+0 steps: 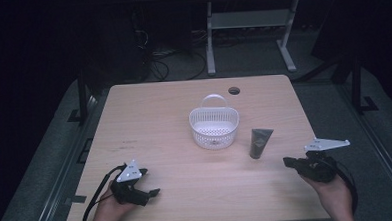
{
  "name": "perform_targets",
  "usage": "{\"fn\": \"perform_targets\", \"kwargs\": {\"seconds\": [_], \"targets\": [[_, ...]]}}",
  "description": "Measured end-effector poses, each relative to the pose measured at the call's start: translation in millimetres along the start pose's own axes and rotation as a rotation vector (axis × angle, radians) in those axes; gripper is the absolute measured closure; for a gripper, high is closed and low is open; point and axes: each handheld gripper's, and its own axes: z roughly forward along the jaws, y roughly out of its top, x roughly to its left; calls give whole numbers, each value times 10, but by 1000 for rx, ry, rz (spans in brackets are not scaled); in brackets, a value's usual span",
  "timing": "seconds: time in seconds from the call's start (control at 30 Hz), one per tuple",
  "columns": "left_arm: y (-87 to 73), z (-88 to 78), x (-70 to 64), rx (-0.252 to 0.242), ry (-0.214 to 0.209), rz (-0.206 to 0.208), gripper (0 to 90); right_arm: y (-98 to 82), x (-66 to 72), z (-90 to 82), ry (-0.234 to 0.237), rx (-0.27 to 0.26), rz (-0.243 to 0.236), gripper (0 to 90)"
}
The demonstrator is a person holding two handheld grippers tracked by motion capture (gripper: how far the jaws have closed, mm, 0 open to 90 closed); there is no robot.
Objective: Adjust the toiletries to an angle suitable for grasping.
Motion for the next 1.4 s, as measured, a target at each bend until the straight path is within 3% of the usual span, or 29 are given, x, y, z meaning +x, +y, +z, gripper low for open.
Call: {"fn": "perform_targets", "kwargs": {"seconds": [1.4], "targets": [[0,3,-1,-4,0,-3,131,675,68,-14,53,-69,-38,898]]}}
